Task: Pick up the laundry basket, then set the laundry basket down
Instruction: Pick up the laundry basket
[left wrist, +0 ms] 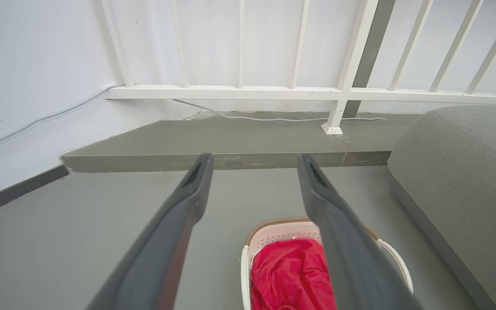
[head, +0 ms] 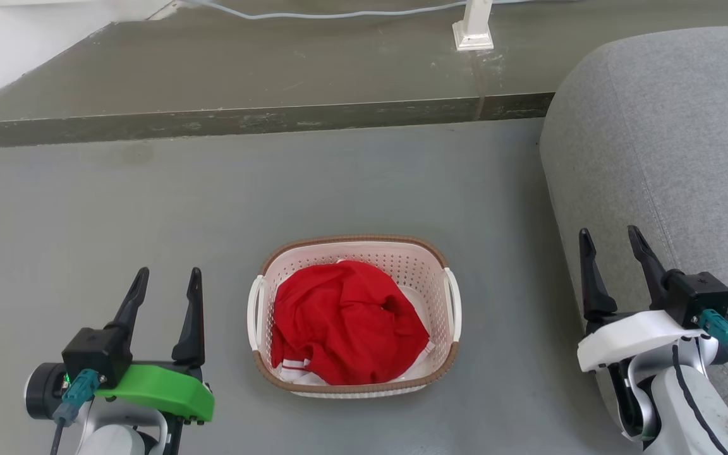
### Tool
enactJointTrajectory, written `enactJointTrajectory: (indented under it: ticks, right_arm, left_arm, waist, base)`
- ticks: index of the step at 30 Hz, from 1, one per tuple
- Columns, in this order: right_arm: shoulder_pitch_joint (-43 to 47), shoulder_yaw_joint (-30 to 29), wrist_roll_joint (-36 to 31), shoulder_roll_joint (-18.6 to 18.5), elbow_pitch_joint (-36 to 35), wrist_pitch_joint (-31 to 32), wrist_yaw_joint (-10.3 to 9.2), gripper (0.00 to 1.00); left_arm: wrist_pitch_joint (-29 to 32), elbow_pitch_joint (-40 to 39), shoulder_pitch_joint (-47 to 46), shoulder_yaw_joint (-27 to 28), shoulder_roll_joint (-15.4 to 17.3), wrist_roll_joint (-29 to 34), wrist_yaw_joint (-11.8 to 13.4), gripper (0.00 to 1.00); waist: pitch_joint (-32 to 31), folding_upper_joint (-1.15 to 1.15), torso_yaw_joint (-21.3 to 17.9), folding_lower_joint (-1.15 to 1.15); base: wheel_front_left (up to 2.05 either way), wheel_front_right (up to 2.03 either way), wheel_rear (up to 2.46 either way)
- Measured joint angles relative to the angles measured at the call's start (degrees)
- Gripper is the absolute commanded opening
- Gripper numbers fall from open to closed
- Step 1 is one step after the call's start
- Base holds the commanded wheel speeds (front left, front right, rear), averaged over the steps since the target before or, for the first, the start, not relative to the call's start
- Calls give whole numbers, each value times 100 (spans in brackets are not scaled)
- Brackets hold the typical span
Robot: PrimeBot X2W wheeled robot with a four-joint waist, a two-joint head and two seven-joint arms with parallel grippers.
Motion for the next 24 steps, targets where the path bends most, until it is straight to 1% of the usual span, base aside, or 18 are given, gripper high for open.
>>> enactJointTrajectory:
  ticks: [11, 24]
  right_arm:
    - [10, 1, 0, -5, -92, 9, 0, 100]
    - [3, 2, 5, -1, -268, 113, -5, 100]
  left_arm:
    - [57, -178, 100, 19, 22, 1, 44, 100]
    - [167, -430, 89, 43, 33, 33, 51, 100]
  waist:
    - [75, 0, -14, 0]
    - [496, 0, -4, 0]
  base:
    - [0, 0, 0]
    - [0, 0, 0]
